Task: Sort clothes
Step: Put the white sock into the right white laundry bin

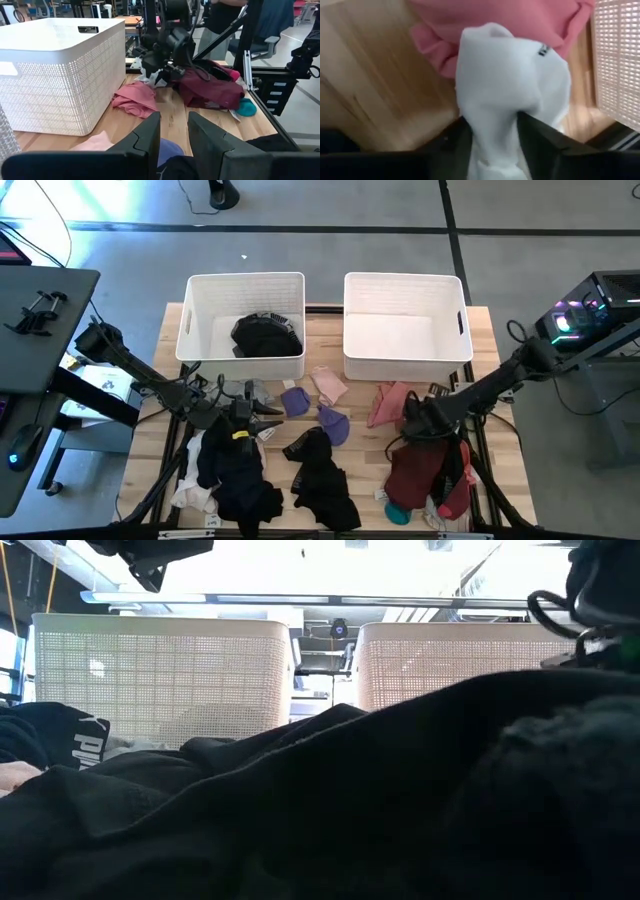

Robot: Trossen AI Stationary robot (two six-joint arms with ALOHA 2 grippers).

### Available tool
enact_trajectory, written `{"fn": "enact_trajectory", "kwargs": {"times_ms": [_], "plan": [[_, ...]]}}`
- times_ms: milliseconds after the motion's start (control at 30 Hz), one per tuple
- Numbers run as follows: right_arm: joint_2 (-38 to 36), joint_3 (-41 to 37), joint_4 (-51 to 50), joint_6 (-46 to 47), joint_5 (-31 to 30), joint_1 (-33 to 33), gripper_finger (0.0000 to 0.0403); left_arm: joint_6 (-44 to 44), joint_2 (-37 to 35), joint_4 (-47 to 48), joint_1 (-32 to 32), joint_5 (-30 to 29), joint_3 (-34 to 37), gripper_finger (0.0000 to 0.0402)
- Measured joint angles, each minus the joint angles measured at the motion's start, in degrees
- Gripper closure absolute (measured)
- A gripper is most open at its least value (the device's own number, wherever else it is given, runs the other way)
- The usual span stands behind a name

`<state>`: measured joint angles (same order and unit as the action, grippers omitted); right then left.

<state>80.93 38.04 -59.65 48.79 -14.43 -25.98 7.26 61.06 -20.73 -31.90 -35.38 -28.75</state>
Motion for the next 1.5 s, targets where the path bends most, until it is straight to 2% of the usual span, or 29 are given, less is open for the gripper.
{"fn": "enact_trajectory", "kwargs": {"times_ms": [133, 167, 300, 433, 700, 867, 1067, 1233, 1333, 1400, 1500], "plan": [[1.0, 0.1, 1.1, 0.0, -0.1, 0.6, 0.0378, 0.0, 0.0, 0.0, 0.0, 0.0, 0.0, 0.0314], [0.9, 0.1, 1.3, 0.1, -0.1, 0.6, 0.0389, 0.0, 0.0, 0.0, 0.0, 0.0, 0.0, 0.0314], [-1.1, 0.4, 1.3, 1.5, 0.0, 0.6, 0.0383, 0.0, 0.0, 0.0, 0.0, 0.0, 0.0, 0.0314], [-4.1, 3.9, -1.8, 1.8, 0.0, 0.4, 0.0397, 0.0, 0.0, 0.0, 0.0, 0.0, 0.0, 0.0314], [-6.0, 21.5, -14.7, -0.5, -3.4, 0.4, 0.0399, 0.0, 0.0, 0.0, 0.0, 0.0, 0.0, 0.0314], [-5.4, 34.2, -18.9, -5.3, -10.7, 0.3, 0.0398, 0.0, 0.0, -0.1, 0.0, 0.0, 0.0, 0.0314], [-5.4, 46.1, -18.6, -14.1, -21.3, 0.4, 0.04, 0.0, 0.0, 0.0, 0.0, 0.0, 0.0, 0.0314], [-5.4, 53.4, -15.9, -24.2, -34.2, 1.1, 0.0399, -0.1, 0.0, -0.1, 0.0, 0.0, 0.0, 0.0314], [-5.4, 56.7, -12.8, -31.6, -42.4, 3.8, 0.0399, -0.4, 0.0, -0.1, 0.0, 0.0, 0.0, 0.0314], [-5.4, 58.5, -11.2, -37.0, -44.4, 7.1, 0.0399, -0.6, 0.0, -0.1, 0.0, 0.0, 0.0, 0.0314], [-5.5, 59.9, -10.9, -42.6, -41.6, 14.6, 0.0399, -1.0, 0.0, -0.1, 0.0, 0.0, 0.0, 0.0314]]}}
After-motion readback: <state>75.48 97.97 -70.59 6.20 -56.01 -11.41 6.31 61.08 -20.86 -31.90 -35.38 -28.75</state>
